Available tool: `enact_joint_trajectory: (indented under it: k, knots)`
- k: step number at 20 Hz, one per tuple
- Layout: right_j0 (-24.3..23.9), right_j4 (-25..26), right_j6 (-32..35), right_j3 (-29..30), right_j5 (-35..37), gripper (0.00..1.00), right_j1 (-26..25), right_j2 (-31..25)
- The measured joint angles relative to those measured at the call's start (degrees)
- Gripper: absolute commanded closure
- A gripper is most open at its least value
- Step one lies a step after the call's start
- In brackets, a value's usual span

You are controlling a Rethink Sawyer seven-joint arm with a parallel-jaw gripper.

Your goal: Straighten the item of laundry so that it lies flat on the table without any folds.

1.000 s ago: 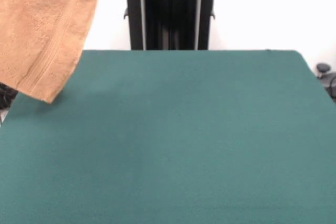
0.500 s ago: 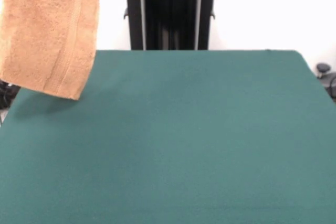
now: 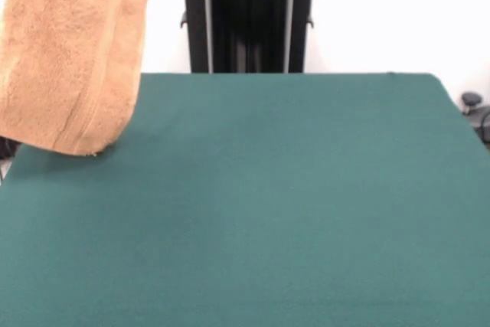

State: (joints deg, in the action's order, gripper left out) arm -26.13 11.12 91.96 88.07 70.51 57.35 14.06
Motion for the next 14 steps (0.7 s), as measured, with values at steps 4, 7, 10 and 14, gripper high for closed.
enact_joint_trajectory:
  k: [4, 7, 10, 14]
  knots:
    - [0.0, 0.1, 0.0, 1.4, -2.1, 1.0, 0.0, 0.0]
    - [0.0, 0.3, 0.0, 2.1, -2.8, 1.0, 0.0, 0.0]
    - [0.0, 0.3, 0.0, 2.5, -3.2, 1.0, 0.0, 0.0]
    - [0.0, 0.4, 0.0, 3.3, -3.8, 1.0, 0.0, 0.0]
